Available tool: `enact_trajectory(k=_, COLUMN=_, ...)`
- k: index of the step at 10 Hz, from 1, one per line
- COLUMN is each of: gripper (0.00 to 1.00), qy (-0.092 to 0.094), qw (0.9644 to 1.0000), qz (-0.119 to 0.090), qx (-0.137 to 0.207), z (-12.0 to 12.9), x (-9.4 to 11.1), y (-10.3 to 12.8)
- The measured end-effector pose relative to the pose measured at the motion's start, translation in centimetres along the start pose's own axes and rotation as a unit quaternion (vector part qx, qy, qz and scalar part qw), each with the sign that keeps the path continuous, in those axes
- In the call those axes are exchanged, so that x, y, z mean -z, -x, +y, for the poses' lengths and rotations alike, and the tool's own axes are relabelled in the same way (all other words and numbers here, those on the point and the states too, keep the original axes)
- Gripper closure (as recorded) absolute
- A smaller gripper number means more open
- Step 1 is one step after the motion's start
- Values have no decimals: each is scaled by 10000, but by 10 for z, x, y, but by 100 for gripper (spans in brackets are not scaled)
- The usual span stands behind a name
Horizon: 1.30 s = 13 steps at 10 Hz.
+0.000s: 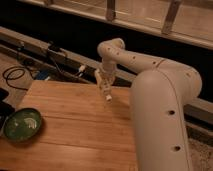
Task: Place the bottle in the ceramic bowl
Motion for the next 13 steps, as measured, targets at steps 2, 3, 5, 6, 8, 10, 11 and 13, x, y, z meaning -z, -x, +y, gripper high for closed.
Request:
enact_trajectory(k=2, gripper=100, qy=-2, qw=10000, qz=3, qx=83, z=3, x=0, y=3)
enact_trajectory(k=3, gripper=100, qy=-5, qw=9997, qz=-3, qx=250, z=10, x=2, y=5)
enact_trajectory(k=5, gripper=100, qy=-3, qw=9965, qz=0, qx=838, z=46, x=5, y=10)
enact_trajectory(k=6, gripper=100, qy=7, qw=9918, qz=4, qx=1281, z=81, x=5, y=13)
enact_trajectory(k=8, gripper=100, qy=74, qw=9801, qz=19, qx=1985, z=146, x=6, y=13)
enact_trajectory(k=10, gripper=100, qy=166, qw=9648, qz=9, qx=2626, z=202, x=10, y=-1)
enact_trajectory(k=11, gripper=100, qy=208, qw=9550, qz=-10, qx=2960, z=228, x=15, y=-13)
enact_trajectory(k=13, gripper=100, qy=336, qw=9362, qz=-6, qx=3500, z=277, x=20, y=-33)
